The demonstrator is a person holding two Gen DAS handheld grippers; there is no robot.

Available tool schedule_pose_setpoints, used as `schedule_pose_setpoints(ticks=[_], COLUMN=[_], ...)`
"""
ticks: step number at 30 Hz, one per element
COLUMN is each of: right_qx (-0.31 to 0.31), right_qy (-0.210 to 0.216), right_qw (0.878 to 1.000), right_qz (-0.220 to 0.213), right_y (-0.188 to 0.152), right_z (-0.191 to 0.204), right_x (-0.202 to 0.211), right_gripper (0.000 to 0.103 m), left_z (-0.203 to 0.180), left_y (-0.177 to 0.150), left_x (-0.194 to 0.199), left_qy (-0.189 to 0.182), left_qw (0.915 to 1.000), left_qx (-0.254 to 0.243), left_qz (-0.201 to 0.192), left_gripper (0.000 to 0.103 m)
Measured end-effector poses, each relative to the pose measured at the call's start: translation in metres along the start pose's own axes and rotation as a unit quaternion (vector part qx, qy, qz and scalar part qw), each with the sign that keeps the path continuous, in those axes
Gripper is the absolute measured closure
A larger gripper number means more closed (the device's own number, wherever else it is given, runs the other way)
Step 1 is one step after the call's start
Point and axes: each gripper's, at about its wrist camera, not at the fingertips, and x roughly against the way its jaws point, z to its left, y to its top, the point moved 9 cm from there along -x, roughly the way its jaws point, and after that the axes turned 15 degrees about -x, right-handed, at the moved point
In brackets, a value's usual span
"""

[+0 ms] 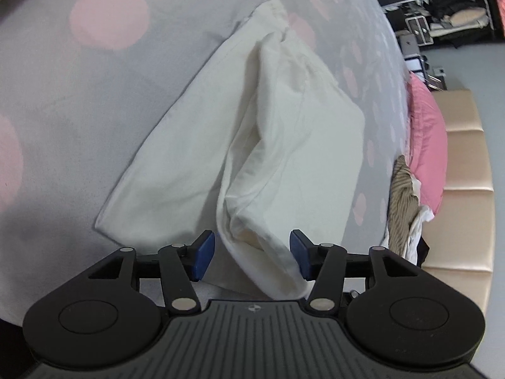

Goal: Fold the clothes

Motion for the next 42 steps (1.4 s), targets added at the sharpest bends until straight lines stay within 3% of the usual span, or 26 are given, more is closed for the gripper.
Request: schedule_pose_setpoints(ticks=[2,4,9,13,17,21,27,29,34,36,37,39,42], right_qx=[0.000,0.005,0.017,0.024,0.041,0.111,0.175,0.229,0.354,0.392,0.405,0.425,0.430], right_qy=[0.001,-0.001,0.003,0.015,0.034,0.056,0.051,0.068,0.112,0.130,0.136,0.147,0.161], right_qw=[1.000,1.000,1.000,0.998,0.994,0.980,0.962,0.948,0.900,0.881,0.874,0.861,0.853], right_qz=[0.000,0.000,0.018,0.053,0.100,0.152,0.205,0.211,0.229,0.231,0.233,0.236,0.249], right_y=[0.000,0.000,-0.003,-0.006,-0.007,-0.001,0.054,0.072,0.112,0.127,0.132,0.142,0.156], right_z=[0.000,0.000,0.001,-0.001,-0.009,-0.024,-0.066,-0.072,-0.074,-0.070,-0.068,-0.064,-0.061], right_x=[0.001,0.002,0.000,0.005,0.016,0.028,0.001,-0.014,-0.065,-0.086,-0.096,-0.115,-0.147], right_gripper=[0.097,0.097,0.096,0.094,0.083,0.077,0.076,0.073,0.062,0.044,0.042,0.040,0.039], left_z=[-0.001,-0.003,-0.006,-0.011,-0.018,-0.019,-0.022,-0.021,-0.018,-0.016,-0.015,-0.013,-0.012], left_y=[0.000,0.001,0.000,-0.002,-0.001,-0.006,-0.011,-0.010,-0.009,-0.010,-0.011,-0.012,-0.014], left_x=[-0.006,-0.009,-0.008,-0.011,-0.014,-0.009,-0.006,-0.007,-0.009,-0.009,-0.010,-0.010,-0.009], left_qy=[-0.005,-0.005,0.037,0.068,0.097,0.118,0.134,0.135,0.132,0.131,0.130,0.129,0.127], left_qw=[1.0000,0.9999,0.9979,0.9936,0.9868,0.9795,0.9694,0.9687,0.9695,0.9700,0.9701,0.9704,0.9706], left_qx=[0.001,-0.004,-0.053,-0.090,-0.129,-0.163,-0.206,-0.208,-0.204,-0.202,-0.202,-0.200,-0.200], left_qz=[-0.001,-0.008,-0.007,0.007,0.013,0.008,0.004,0.010,0.029,0.034,0.036,0.040,0.042], left_gripper=[0.056,0.067,0.091,0.096,0.098,0.098,0.098,0.098,0.098,0.098,0.098,0.098,0.098])
